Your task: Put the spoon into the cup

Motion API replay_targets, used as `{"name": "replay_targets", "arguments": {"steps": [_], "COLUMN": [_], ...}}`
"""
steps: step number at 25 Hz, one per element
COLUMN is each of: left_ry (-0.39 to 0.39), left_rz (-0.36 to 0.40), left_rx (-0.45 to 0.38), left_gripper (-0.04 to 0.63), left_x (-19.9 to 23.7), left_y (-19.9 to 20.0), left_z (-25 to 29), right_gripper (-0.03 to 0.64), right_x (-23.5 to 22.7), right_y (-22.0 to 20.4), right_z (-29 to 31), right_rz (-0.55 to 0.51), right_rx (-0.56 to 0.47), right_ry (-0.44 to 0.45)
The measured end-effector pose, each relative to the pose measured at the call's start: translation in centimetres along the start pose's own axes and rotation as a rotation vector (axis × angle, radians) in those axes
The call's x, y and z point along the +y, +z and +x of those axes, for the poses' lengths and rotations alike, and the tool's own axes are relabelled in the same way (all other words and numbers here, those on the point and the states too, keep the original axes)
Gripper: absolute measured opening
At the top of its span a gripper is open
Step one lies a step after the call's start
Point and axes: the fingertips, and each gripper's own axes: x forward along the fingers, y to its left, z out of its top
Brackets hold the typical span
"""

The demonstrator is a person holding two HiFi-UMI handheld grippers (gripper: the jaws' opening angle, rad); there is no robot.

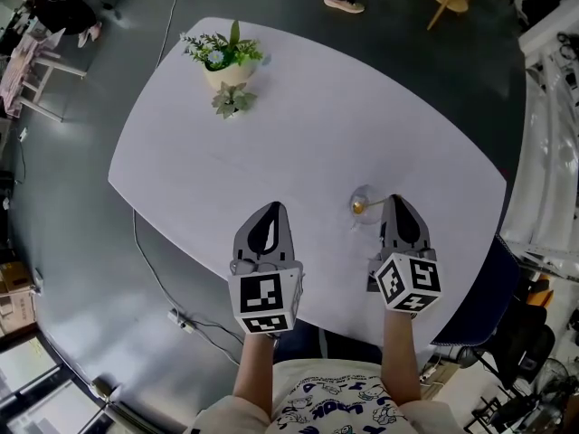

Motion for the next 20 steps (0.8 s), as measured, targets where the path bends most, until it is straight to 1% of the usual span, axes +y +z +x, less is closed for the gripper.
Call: {"name": "replay_targets", "arguments": {"steps": [10, 14, 20], "left_ry": [0.0, -0.007, -0.007], "left_rz": [-0.009, -0.008, -0.012], "left_rx": [0.01, 0.021, 0.024], "left_gripper": [0.012, 0.012, 0.012], "left_x": [0.7, 0.5, 0.3], "left_y": [-0.5, -0.9, -0.7], "left_z": [0.8, 1.0, 0.8], "right_gripper": [0.02, 0.02, 0.041], "right_x": [0.1, -0.6, -1.7], "right_y": [-0.9, -1.0, -1.3], "right_z": [1.1, 1.2, 1.1], "right_rz": [-0.001, -0.002, 0.007], "right_rx": [0.016, 0.019, 0.035], "right_ry": [-0.005, -0.025, -0.047]}}
